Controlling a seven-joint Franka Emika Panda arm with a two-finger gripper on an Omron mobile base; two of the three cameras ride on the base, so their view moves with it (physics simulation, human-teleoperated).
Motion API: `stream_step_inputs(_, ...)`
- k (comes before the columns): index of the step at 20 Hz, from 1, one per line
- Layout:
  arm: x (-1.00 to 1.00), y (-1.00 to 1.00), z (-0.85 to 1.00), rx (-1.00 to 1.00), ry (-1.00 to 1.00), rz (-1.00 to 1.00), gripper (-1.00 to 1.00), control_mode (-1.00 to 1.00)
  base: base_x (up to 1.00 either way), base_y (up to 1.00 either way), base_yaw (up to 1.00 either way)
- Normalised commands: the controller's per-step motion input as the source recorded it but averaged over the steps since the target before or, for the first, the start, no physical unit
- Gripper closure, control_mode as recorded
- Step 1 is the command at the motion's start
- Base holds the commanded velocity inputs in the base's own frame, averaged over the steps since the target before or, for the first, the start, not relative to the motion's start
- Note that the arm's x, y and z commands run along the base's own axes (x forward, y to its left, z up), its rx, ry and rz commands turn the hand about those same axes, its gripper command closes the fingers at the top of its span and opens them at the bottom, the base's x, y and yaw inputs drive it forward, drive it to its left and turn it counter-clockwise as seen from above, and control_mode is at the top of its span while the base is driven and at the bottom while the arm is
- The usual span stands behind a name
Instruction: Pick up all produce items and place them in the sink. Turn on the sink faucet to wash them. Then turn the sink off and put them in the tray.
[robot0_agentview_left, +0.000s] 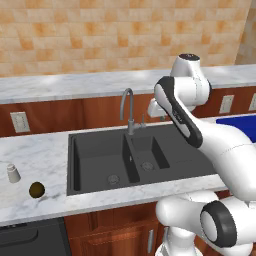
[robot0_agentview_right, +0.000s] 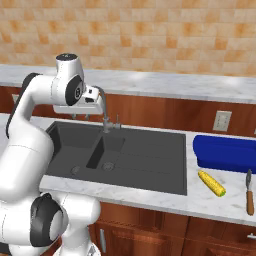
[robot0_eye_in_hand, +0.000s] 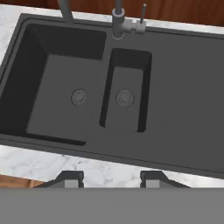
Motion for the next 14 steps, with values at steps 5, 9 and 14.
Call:
stream_step_inputs(5, -0.34, -0.49, -0.03, 0.03, -0.08, 0.00, -1.00, -1.00, 0.00, 0.00, 0.00)
stream_step_inputs(9, -0.56, -1.00, 0.00, -0.03, -0.20, 0.00, -1.00, -1.00, 0.00, 0.00, 0.00)
stream_step_inputs(14, -0.33, -0.99, -0.17, -0.27, 0.00, 0.07, -1.00, -1.00, 0.00, 0.00, 0.00)
